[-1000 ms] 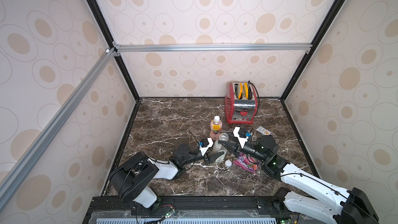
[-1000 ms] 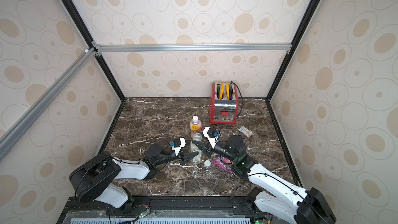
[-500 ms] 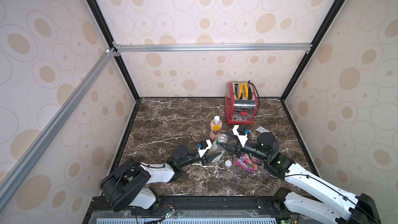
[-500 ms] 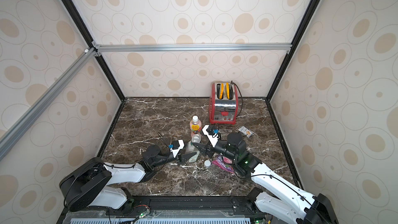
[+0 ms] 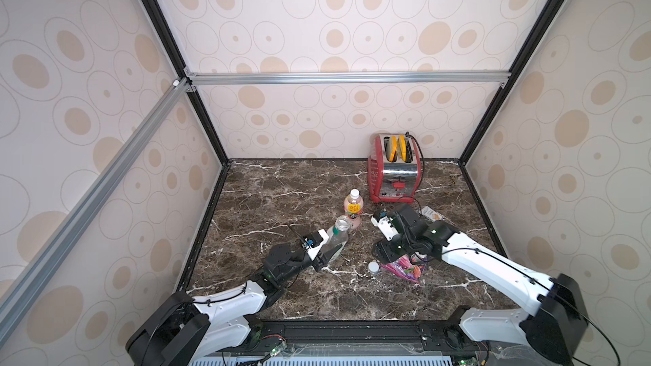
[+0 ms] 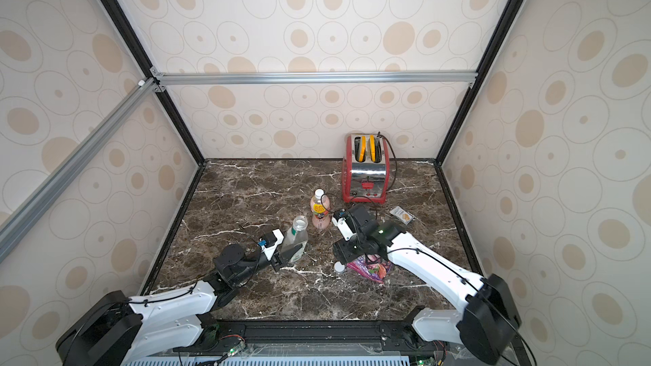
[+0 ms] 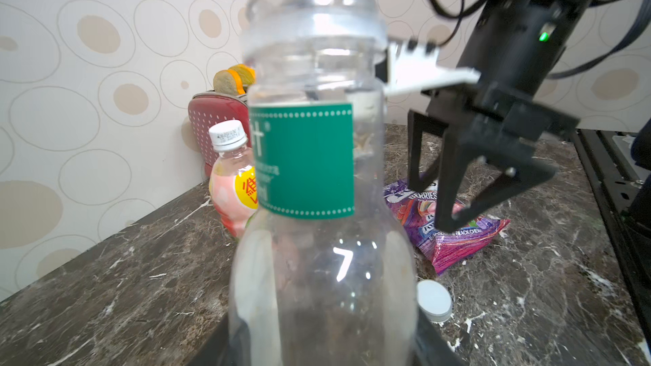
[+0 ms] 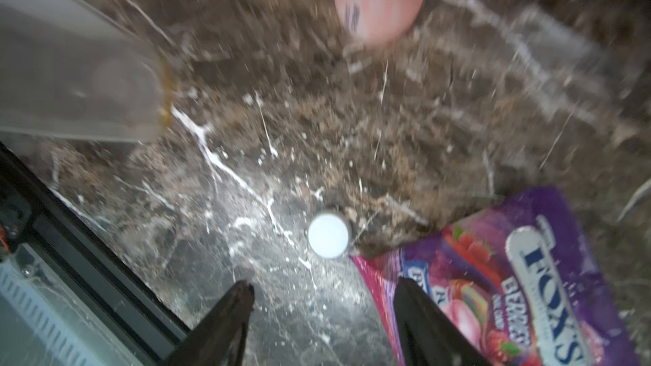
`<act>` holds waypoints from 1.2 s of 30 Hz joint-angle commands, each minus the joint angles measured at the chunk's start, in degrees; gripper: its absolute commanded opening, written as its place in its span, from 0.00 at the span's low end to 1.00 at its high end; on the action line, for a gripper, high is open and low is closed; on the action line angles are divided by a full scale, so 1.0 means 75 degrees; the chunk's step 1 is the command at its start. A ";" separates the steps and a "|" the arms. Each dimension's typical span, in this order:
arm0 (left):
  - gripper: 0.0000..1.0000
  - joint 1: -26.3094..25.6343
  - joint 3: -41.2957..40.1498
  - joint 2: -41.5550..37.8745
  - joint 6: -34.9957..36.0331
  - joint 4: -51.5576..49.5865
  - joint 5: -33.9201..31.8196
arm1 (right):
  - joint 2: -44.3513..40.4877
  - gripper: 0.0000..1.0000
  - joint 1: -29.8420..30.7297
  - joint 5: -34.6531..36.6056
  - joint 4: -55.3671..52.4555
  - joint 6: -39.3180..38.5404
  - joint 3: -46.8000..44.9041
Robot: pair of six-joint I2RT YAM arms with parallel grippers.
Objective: Screw on the bottle caps
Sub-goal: Screw the bottle cap onto the plastic bottle.
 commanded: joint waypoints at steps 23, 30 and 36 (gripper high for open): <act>0.54 0.0041 0.0046 -0.0662 0.0383 -0.0913 -0.0040 | 0.2237 0.72 0.0461 0.0884 -0.0109 0.2511 0.0260; 0.54 0.0036 0.0073 -0.0603 0.0359 -0.0895 -0.0002 | 0.2566 0.67 0.0757 0.1042 -0.0074 0.2492 0.0608; 0.54 0.0039 0.0064 -0.0646 0.0348 -0.0917 -0.0005 | 0.2650 0.66 0.0968 0.1537 -0.0250 0.2472 0.0776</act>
